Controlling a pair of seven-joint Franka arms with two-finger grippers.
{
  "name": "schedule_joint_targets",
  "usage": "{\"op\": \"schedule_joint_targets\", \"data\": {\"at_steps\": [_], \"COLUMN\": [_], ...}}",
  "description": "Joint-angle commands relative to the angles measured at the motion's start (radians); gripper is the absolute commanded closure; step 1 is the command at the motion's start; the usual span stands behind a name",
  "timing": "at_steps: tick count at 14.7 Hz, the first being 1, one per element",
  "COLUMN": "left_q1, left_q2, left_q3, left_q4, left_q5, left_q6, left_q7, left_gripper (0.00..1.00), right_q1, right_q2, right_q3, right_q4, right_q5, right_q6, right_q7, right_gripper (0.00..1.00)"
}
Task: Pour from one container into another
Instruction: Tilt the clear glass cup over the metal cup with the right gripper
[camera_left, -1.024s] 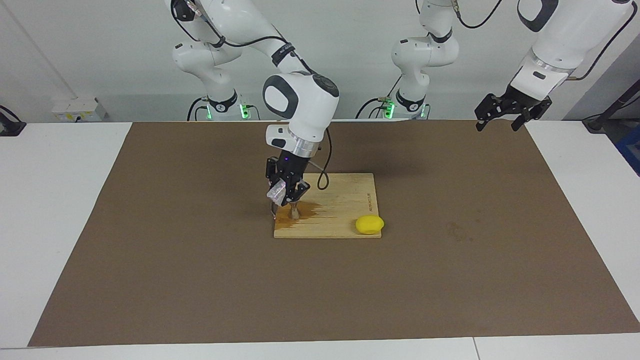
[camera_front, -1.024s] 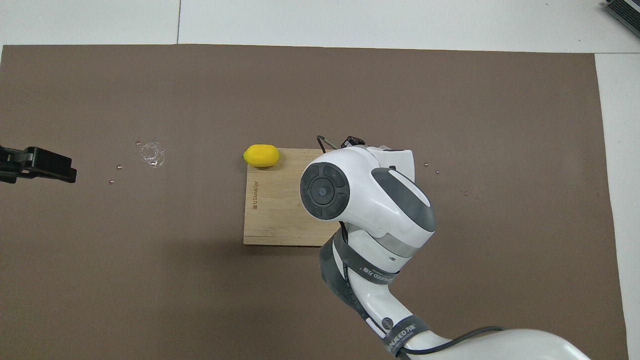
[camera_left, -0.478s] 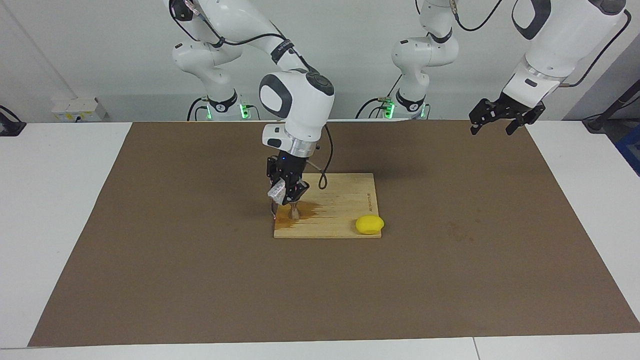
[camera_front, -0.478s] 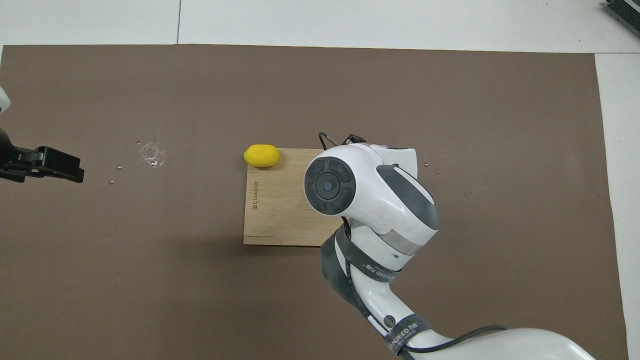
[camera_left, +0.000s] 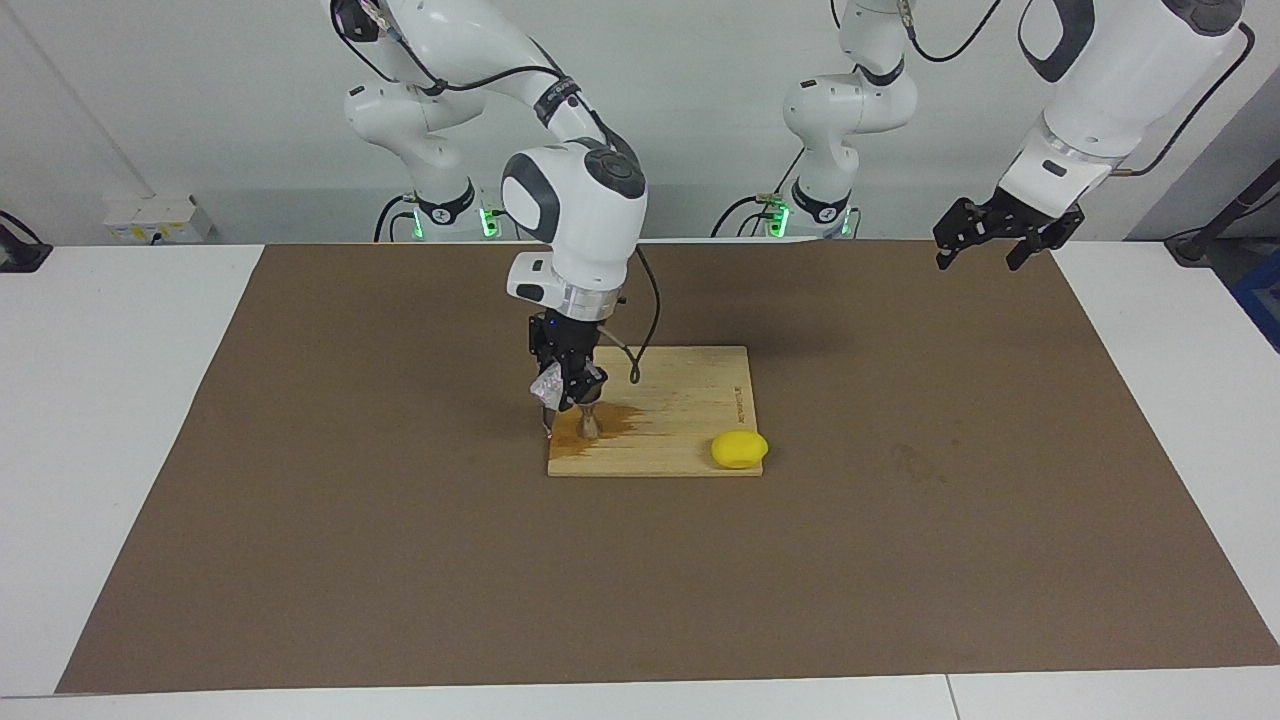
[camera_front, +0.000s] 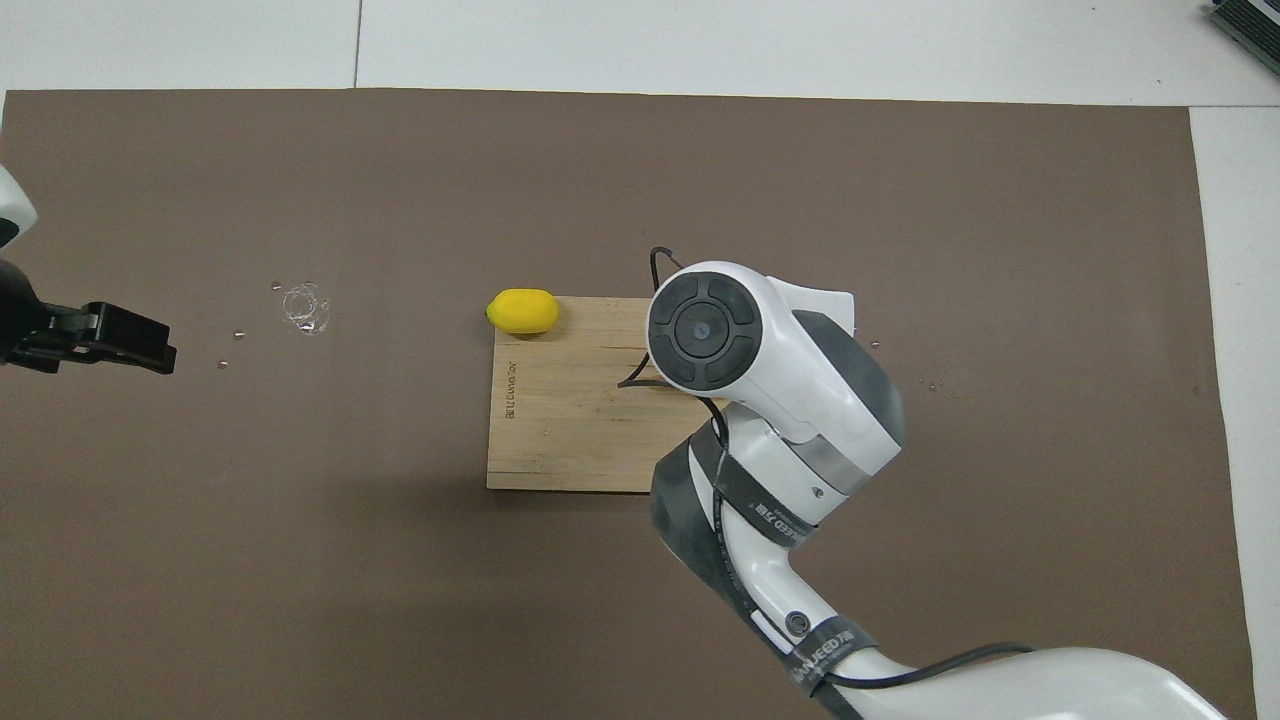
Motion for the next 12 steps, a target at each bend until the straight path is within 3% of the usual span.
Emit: {"op": "schedule_joint_targets", "data": {"at_steps": [1, 12], "left_q1": [0.012, 0.013], "left_q2": [-0.029, -0.03], "left_q3": [-0.009, -0.009], "left_q4": [-0.035, -0.035], "left_q5": [0.014, 0.014], "left_q6": [0.021, 0.022], "left_q7": [0.009, 0.009], "left_gripper": [0.0, 0.0], "right_q1": [-0.024, -0.088], "right_q2": [-0.006, 0.009], "right_q3": [0.007, 0.009], "right_q4": [0.0, -0.002], "right_q5": [0.064, 0.237], "right_q6": [0.019, 0.048], "right_q7": [0.012, -0.007], "right_gripper": [1.0, 1.0]}}
